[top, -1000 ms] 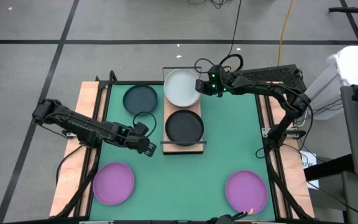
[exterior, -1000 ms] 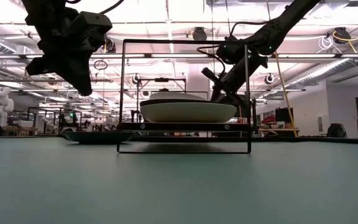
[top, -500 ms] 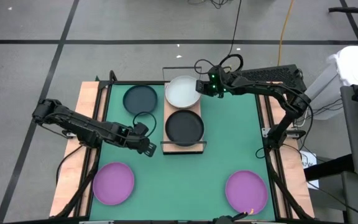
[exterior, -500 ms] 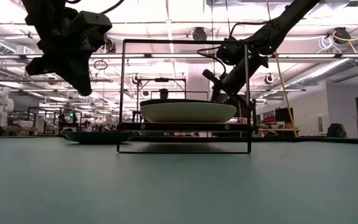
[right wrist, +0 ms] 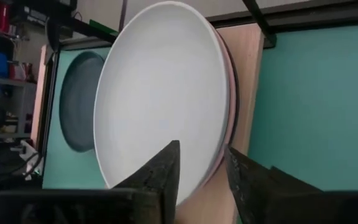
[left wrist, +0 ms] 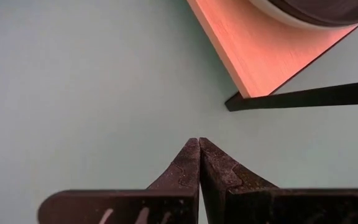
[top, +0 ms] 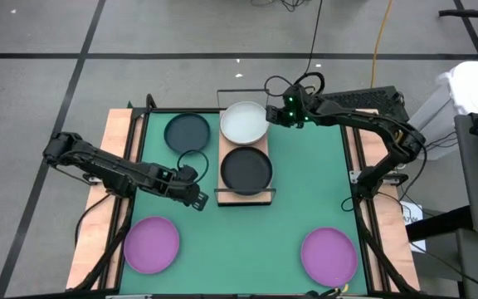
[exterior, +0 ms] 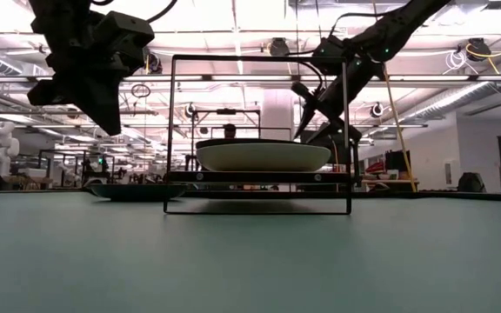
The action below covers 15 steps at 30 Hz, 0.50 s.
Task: Place and stack plates onto a shelf
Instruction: Stack the left purple plate on top of the black plate on the shelf
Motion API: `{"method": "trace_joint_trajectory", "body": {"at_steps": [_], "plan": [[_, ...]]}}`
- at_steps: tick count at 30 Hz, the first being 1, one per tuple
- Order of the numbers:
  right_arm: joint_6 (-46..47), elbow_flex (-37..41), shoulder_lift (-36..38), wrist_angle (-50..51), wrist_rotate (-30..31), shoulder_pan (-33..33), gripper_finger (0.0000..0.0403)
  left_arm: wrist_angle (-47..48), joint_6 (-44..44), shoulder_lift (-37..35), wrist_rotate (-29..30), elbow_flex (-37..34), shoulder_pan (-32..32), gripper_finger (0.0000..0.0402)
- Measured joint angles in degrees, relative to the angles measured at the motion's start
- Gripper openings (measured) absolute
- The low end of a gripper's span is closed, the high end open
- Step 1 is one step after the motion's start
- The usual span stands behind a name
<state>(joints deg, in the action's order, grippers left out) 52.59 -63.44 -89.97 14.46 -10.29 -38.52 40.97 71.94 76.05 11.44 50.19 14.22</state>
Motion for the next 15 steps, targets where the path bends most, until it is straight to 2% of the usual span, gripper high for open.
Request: {"method": "trace_joint_trajectory", "body": {"at_steps": [11,15], "plan": [[-3.7,0.1,0.0,0.2,-0.1,0.3,0.0008,-0.1,-1.5,0.0,-3.6,0.0,0.0,0.0001],[-3.9,0.1,0.0,0.2,1.8,0.3,0.0006,-0.3,-2.3,0.0,-4.1,0.0,0.0,0.0001]]}}
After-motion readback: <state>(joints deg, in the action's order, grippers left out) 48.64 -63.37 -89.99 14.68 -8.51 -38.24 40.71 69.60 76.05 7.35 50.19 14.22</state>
